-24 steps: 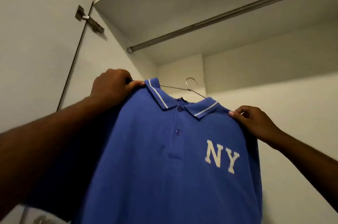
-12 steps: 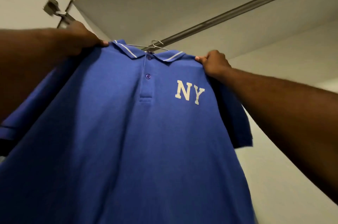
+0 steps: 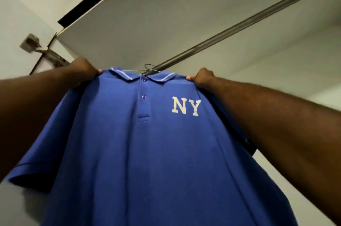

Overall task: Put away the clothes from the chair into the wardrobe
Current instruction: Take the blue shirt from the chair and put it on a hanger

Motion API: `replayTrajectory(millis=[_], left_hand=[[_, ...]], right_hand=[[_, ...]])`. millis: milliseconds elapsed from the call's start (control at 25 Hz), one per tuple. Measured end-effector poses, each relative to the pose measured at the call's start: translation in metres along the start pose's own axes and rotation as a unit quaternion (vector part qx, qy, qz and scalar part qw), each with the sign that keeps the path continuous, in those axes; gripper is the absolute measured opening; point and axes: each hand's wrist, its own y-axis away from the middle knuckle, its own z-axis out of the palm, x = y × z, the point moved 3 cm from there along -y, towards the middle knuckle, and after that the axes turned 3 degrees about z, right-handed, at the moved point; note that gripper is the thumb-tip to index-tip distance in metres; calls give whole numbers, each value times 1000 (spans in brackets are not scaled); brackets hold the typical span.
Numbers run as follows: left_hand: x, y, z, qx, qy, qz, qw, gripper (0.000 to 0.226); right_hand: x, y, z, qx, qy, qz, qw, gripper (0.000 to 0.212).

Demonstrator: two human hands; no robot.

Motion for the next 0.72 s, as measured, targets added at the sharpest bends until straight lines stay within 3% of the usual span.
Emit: replayTrajectory(millis=[320, 400, 480, 560, 720], left_hand=[[18, -1, 12, -3, -2, 16, 1000, 42], [24, 20, 16, 2, -97, 19, 995, 51], [26, 51, 11, 44, -237, 75, 968, 60], [31, 86, 8, 55, -291, 160, 942, 68], [44, 158, 36, -52, -343, 274, 897, 97]], right_hand=[[26, -25, 9, -58, -27, 31, 997, 57], [37, -16, 12, -56, -13, 14, 998, 55], [46, 4, 16, -61, -4, -17, 998, 58], [53, 37, 18, -115, 1, -39, 993, 76], [53, 113, 27, -210, 15, -160, 964, 86]])
